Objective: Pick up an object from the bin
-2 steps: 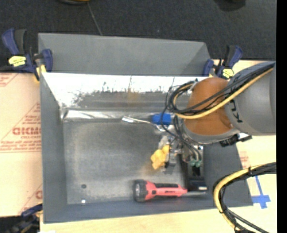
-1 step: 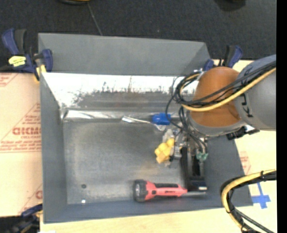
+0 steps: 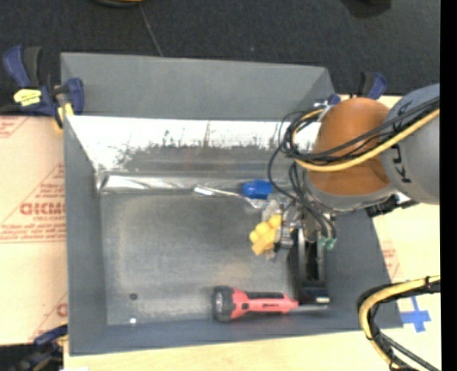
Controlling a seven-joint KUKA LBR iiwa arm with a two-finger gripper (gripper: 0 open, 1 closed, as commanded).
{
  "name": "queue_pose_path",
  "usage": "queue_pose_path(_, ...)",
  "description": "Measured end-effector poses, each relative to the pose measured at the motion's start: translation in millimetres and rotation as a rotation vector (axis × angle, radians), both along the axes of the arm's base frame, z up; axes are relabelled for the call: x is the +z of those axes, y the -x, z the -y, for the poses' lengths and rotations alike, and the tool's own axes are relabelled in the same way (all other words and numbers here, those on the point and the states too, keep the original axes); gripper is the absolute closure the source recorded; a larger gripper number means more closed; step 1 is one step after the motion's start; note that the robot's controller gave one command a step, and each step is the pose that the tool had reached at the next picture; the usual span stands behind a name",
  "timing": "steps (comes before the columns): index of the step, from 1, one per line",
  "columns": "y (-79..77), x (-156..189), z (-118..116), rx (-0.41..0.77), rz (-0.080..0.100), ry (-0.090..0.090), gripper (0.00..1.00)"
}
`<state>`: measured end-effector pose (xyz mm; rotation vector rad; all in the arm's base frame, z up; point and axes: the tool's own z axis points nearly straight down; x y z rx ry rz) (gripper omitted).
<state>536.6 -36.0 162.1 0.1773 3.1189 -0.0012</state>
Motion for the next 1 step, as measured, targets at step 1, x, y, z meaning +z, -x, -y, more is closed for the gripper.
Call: queue_pose_path(1,-0.1,13.4,0.2,0.001,0.0,0.0,1.0)
